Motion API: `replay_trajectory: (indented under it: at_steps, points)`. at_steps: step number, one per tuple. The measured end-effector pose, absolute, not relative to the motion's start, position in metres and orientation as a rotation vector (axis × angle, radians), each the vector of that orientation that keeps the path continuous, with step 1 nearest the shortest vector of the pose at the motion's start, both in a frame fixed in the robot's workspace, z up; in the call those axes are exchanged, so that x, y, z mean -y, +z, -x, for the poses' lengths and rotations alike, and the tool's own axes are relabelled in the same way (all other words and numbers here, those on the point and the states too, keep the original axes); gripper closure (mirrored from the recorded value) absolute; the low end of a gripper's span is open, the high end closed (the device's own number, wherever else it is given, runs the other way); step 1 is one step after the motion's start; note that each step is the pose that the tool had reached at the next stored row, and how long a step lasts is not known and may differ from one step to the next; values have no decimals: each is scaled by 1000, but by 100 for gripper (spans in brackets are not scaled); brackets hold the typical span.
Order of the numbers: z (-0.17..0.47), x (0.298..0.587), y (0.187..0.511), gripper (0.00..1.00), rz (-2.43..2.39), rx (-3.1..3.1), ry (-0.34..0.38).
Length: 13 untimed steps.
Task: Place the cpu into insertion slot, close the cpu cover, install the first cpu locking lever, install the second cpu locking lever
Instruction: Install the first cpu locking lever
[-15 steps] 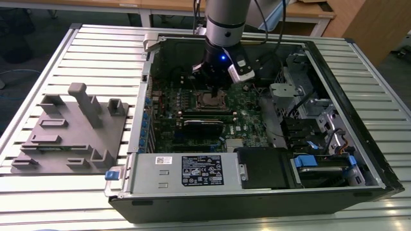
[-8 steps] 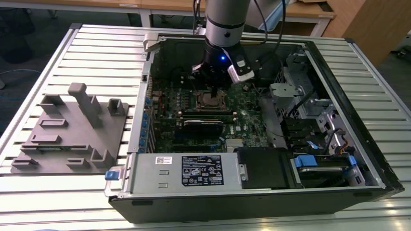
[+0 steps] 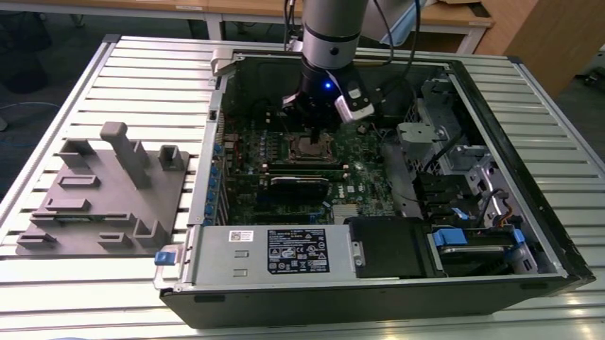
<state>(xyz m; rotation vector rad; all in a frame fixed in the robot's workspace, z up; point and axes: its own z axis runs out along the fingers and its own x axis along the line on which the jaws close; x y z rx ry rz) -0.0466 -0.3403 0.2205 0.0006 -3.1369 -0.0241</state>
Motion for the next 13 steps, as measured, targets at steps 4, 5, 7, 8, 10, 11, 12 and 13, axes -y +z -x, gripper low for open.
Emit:
replay_trajectory:
  at_steps: [4,5,7,8,10,11,12,13]
  points:
    - [51,340,220,89,-1,3137,-24]
    - [52,340,220,89,-1,3137,-24]
    - [54,340,220,89,-1,3137,-24]
    - [55,340,220,89,-1,3137,-24]
    - [57,340,220,89,-1,3137,-24]
    - [57,340,220,89,-1,3137,-24]
    - [57,340,220,89,-1,3137,-24]
    - [57,340,220,89,-1,3137,-24]
